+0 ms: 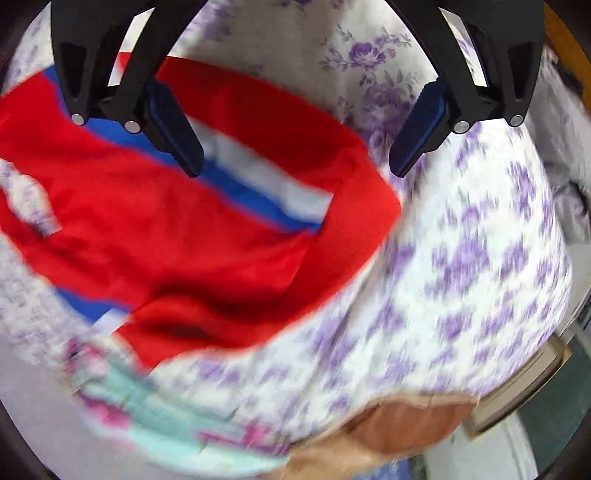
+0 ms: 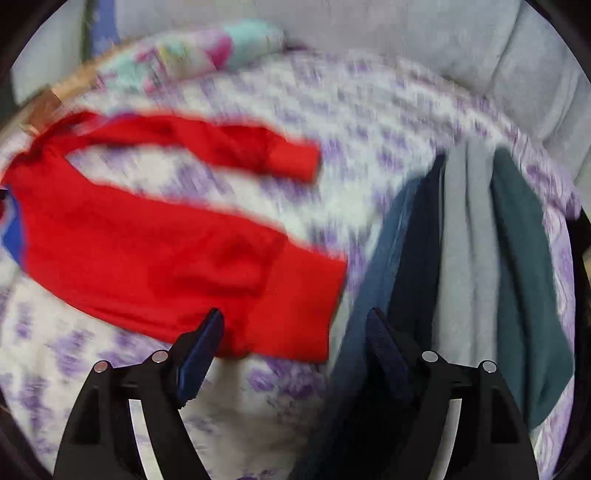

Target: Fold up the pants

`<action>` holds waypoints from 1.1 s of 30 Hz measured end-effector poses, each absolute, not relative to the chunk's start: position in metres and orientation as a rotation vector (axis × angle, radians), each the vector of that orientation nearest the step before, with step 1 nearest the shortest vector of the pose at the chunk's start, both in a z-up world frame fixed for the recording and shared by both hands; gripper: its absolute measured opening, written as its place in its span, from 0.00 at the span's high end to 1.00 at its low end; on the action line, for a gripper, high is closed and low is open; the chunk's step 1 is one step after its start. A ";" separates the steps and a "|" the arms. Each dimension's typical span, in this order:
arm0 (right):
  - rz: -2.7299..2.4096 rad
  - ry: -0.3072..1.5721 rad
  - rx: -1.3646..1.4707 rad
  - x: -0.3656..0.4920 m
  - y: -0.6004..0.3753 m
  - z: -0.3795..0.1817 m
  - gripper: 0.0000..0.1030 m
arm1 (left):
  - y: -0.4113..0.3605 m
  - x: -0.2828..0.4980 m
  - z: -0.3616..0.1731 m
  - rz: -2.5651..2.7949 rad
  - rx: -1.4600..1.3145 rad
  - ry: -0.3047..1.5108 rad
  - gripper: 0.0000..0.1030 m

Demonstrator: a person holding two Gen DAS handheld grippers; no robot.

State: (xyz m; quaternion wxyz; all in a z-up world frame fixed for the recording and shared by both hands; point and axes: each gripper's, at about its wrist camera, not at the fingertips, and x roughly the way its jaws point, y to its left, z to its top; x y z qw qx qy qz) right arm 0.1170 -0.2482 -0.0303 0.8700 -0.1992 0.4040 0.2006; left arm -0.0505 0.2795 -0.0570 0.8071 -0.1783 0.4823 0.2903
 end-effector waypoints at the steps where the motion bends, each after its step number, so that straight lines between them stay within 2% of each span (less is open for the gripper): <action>1: 0.409 0.817 -0.406 0.118 -0.246 -0.023 0.21 | 0.277 -0.048 -0.046 0.602 -0.355 1.000 0.05; 5: 0.374 0.755 -0.390 0.129 -0.225 -0.009 0.20 | 0.269 -0.021 -0.033 0.656 -0.166 0.989 0.05; 11: 0.412 0.787 -0.430 0.131 -0.198 -0.028 0.20 | 0.249 0.034 -0.050 0.600 0.113 1.035 0.05; 14: 0.412 0.796 -0.440 0.122 -0.191 -0.032 0.20 | 0.258 0.069 -0.053 0.614 0.186 1.017 0.05; 17: 0.414 0.802 -0.412 0.125 -0.187 -0.028 0.20 | 0.300 0.104 -0.053 0.730 0.224 1.003 0.05; 18: 0.414 0.796 -0.399 0.127 -0.186 -0.027 0.20 | 0.332 0.115 -0.051 0.889 0.209 0.993 0.05; 21: 0.403 0.795 -0.332 0.139 -0.187 -0.023 0.20 | 0.400 0.093 -0.034 1.072 -0.191 0.966 0.19; 23: 0.394 0.819 -0.282 0.153 -0.189 -0.026 0.19 | 0.404 0.072 -0.026 0.945 -0.368 0.872 0.17; 24: 0.386 0.839 -0.248 0.167 -0.189 -0.029 0.19 | 0.396 0.066 -0.027 0.894 -0.386 0.876 0.14; 28: 0.362 0.862 -0.166 0.217 -0.184 -0.036 0.19 | 0.336 0.060 -0.038 0.725 -0.326 0.924 0.12; 30: 0.359 0.862 -0.189 0.237 -0.175 -0.039 0.20 | 0.307 0.058 -0.040 0.644 -0.331 0.903 0.07; 32: 0.390 0.857 -0.242 0.240 -0.165 -0.039 0.34 | 0.280 0.065 -0.043 0.565 -0.343 0.899 0.07; 33: 0.434 0.839 -0.276 0.235 -0.159 -0.037 0.36 | 0.271 0.068 -0.044 0.542 -0.345 0.900 0.07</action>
